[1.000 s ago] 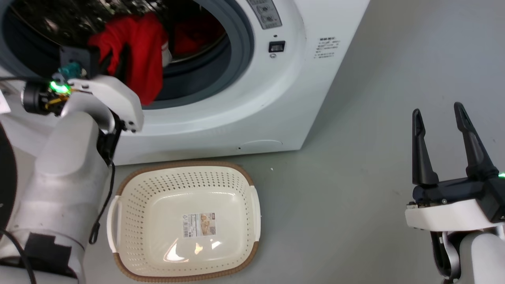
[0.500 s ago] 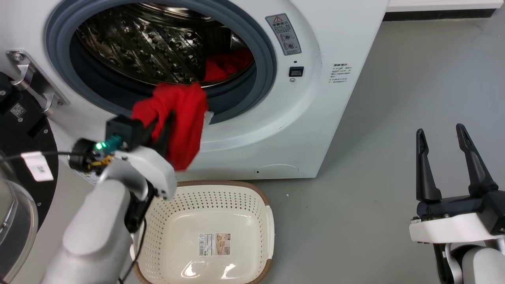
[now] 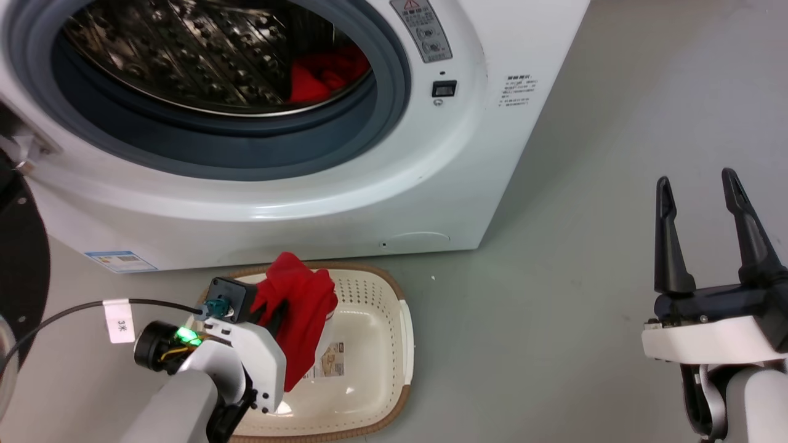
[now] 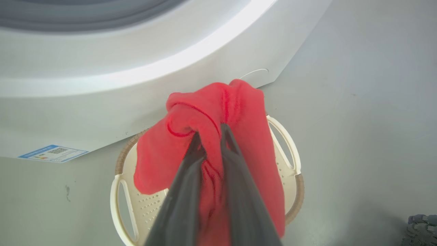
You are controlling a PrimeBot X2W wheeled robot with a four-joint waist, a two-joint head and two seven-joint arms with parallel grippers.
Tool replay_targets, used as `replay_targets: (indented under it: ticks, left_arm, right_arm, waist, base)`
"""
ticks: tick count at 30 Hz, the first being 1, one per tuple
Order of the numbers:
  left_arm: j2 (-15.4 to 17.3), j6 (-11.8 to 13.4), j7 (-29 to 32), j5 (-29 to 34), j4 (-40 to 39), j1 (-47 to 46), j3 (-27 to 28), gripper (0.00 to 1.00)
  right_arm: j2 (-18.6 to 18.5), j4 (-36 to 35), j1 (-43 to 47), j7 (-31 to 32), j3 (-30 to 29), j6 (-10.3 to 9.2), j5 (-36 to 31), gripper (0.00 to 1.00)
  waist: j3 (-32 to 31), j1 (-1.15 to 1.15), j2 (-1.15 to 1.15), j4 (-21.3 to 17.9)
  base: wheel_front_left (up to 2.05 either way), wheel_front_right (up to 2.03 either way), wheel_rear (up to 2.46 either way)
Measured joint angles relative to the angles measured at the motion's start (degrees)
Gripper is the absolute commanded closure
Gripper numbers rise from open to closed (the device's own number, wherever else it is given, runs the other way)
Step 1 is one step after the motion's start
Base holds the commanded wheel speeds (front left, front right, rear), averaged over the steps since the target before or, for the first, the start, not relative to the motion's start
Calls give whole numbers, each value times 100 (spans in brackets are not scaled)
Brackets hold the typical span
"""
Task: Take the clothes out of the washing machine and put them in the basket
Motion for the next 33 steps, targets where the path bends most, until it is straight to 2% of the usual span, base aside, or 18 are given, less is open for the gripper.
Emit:
replay_targets:
  ticks: [4, 19, 26, 32, 33]
  left_arm:
    - [-162, -35, -10, -53, 617, -99, -69, 100]
    - [-553, -51, -513, 53, 3075, -1573, -137, 100]
    - [-694, 0, -661, -5, 3840, -1998, -102, 100]
    - [-761, 75, -734, -59, 4142, -2133, -92, 100]
    - [-782, 74, -748, -64, 4174, -2133, -98, 47]
  right_arm:
    - [-1, -77, -144, 0, 45, -1, 0, 0]
    - [-1, -442, -698, 0, 290, 0, 60, 0]
    - [-1, -508, -856, 0, 335, 0, 142, 0]
    - [-1, -514, -922, 0, 365, 0, 142, 0]
    - [-1, -513, -922, 0, 354, 0, 141, 0]
  waist:
    - [267, 0, 0, -101]
    - [1695, 2, 0, -587]
    - [2187, 2, 0, -817]
    - [2396, 2, 0, -922]
    - [2391, 2, 0, -919]
  base:
    - [0, 0, 0]
    - [0, 0, 0]
    - [0, 0, 0]
    - [0, 0, 0]
    - [0, 0, 0]
